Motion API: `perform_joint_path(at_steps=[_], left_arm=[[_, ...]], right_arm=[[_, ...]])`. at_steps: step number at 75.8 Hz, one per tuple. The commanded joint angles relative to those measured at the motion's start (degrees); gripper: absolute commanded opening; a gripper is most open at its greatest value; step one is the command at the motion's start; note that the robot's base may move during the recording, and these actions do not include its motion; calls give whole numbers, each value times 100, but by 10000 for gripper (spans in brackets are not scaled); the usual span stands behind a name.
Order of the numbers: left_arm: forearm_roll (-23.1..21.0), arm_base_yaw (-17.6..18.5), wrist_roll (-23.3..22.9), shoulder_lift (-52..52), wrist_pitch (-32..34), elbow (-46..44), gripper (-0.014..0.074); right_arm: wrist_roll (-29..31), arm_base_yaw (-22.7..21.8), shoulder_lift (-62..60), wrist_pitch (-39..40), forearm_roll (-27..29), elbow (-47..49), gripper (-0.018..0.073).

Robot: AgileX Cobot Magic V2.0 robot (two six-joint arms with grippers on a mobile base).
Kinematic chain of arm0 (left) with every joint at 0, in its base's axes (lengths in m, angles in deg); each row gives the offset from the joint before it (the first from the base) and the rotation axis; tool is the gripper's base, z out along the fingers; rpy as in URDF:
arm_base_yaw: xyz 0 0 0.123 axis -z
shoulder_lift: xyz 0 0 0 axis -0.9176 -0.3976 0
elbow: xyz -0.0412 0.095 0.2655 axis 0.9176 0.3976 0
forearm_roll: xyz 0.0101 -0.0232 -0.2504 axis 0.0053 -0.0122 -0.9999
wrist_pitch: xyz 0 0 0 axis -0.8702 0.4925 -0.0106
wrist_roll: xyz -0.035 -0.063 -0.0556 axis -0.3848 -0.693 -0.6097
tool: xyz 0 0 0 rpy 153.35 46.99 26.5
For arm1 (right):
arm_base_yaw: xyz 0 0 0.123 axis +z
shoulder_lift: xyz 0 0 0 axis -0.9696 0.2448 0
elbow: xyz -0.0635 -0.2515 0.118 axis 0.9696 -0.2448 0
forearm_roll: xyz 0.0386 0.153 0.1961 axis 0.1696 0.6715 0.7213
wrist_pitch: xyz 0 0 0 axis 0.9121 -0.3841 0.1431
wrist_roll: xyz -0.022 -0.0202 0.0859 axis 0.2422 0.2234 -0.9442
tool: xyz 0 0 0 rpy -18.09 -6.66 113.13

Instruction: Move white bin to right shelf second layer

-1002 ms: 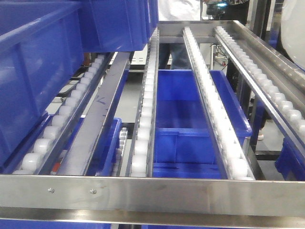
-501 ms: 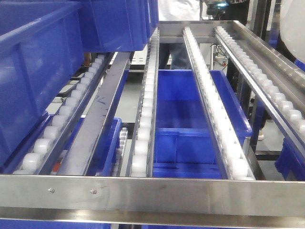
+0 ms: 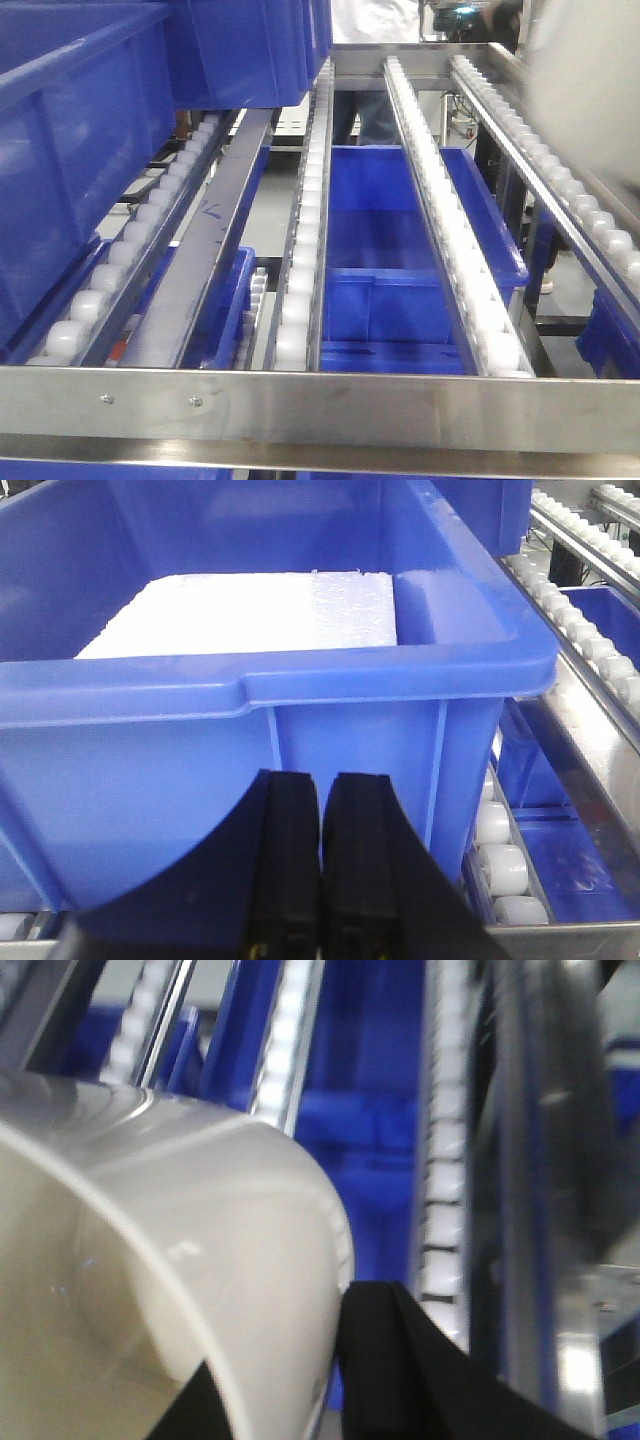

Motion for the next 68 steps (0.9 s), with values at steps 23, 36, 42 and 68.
perform_joint_path(at_steps=[23, 36, 42, 68], left_arm=[[0, 26, -18, 81, 490, 211, 85], [0, 26, -18, 81, 490, 211, 85], [0, 26, -18, 81, 490, 211, 85], [0, 26, -18, 81, 490, 211, 85]], right_arm=[[25, 1173, 2268, 736, 85, 1212, 48], [25, 1480, 3067, 743, 85, 1578, 48], [25, 1545, 3334, 763, 85, 1680, 48], [25, 1533, 3908, 771, 91, 1724, 48]])
